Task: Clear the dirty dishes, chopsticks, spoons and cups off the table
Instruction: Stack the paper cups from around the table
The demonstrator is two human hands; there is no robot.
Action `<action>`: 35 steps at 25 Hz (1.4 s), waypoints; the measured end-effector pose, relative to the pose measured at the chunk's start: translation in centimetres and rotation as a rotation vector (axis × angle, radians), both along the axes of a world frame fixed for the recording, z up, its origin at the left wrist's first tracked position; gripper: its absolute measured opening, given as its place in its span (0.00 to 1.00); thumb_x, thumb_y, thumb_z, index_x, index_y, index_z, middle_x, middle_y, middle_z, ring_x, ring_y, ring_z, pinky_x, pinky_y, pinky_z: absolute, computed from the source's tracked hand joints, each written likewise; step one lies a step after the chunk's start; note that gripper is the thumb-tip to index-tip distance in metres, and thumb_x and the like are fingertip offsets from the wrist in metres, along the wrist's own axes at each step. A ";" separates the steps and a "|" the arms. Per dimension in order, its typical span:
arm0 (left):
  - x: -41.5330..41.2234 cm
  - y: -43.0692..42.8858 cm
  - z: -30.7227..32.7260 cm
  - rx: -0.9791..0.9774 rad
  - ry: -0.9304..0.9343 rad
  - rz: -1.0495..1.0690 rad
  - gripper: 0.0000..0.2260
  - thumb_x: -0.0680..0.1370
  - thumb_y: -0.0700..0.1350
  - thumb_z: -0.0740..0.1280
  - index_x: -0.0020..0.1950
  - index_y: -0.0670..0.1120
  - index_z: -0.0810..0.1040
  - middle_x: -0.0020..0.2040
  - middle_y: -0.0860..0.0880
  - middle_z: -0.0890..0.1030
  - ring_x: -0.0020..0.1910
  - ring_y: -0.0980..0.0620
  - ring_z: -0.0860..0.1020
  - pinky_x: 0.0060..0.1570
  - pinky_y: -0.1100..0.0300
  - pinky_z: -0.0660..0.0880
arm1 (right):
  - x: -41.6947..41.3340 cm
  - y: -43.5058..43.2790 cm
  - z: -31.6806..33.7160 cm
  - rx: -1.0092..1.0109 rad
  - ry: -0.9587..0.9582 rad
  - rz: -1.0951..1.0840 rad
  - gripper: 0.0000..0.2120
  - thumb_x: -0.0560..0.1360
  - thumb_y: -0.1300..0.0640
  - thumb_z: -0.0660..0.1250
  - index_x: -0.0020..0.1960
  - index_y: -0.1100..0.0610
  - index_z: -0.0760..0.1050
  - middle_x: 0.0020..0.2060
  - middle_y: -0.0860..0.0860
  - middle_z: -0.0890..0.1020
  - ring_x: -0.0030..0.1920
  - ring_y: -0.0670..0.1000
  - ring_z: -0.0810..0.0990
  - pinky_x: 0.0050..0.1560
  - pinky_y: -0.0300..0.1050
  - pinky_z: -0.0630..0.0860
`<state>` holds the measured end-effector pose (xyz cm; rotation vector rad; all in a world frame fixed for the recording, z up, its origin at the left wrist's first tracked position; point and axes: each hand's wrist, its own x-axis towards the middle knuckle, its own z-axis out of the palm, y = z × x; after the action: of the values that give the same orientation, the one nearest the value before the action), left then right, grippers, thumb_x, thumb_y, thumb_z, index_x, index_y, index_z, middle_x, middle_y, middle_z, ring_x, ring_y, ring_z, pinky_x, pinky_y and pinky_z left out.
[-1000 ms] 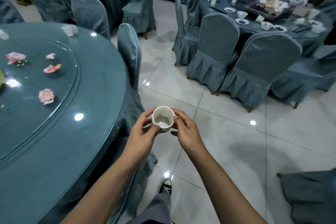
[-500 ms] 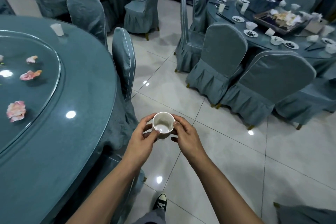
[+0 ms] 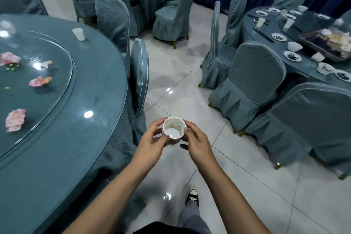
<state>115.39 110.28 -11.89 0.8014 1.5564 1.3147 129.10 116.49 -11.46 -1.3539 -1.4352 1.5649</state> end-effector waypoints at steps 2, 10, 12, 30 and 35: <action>0.8 3.1 0.0 0.001 -0.001 0.037 0.21 0.70 0.51 0.70 0.63 0.61 0.79 0.57 0.47 0.84 0.58 0.47 0.83 0.59 0.49 0.79 | 0.5 3.8 -0.1 0.000 0.002 0.037 0.15 0.84 0.57 0.57 0.62 0.44 0.79 0.56 0.45 0.84 0.57 0.49 0.83 0.55 0.49 0.81; 4.1 14.7 1.5 -0.023 0.002 0.175 0.18 0.79 0.41 0.69 0.62 0.64 0.78 0.58 0.54 0.84 0.55 0.53 0.84 0.47 0.61 0.77 | 2.6 17.6 0.7 0.006 0.027 0.192 0.16 0.84 0.56 0.58 0.62 0.43 0.79 0.56 0.43 0.84 0.58 0.48 0.82 0.54 0.48 0.81; 4.5 16.8 1.4 -0.022 0.010 0.200 0.18 0.79 0.42 0.70 0.62 0.63 0.78 0.57 0.53 0.84 0.56 0.51 0.83 0.47 0.59 0.77 | 2.7 20.1 0.5 -0.008 0.021 0.223 0.15 0.84 0.56 0.58 0.63 0.43 0.79 0.56 0.44 0.84 0.58 0.48 0.82 0.52 0.46 0.80; -10.4 37.4 0.3 0.009 -0.024 0.333 0.21 0.73 0.44 0.66 0.63 0.62 0.78 0.55 0.48 0.85 0.55 0.52 0.84 0.61 0.49 0.79 | -13.1 42.2 0.6 -0.009 -0.011 0.378 0.14 0.84 0.55 0.58 0.62 0.43 0.79 0.56 0.46 0.83 0.58 0.50 0.82 0.48 0.43 0.79; -16.2 41.3 0.5 0.038 -0.046 0.374 0.21 0.71 0.45 0.66 0.61 0.64 0.79 0.54 0.47 0.86 0.51 0.53 0.84 0.59 0.49 0.79 | -19.3 46.4 1.2 0.002 -0.023 0.408 0.13 0.84 0.55 0.59 0.63 0.46 0.78 0.56 0.47 0.83 0.58 0.51 0.82 0.46 0.42 0.79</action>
<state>99.16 151.63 -11.37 0.5128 1.7032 1.6212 109.85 162.86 -10.25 -1.1267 -1.8108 1.7999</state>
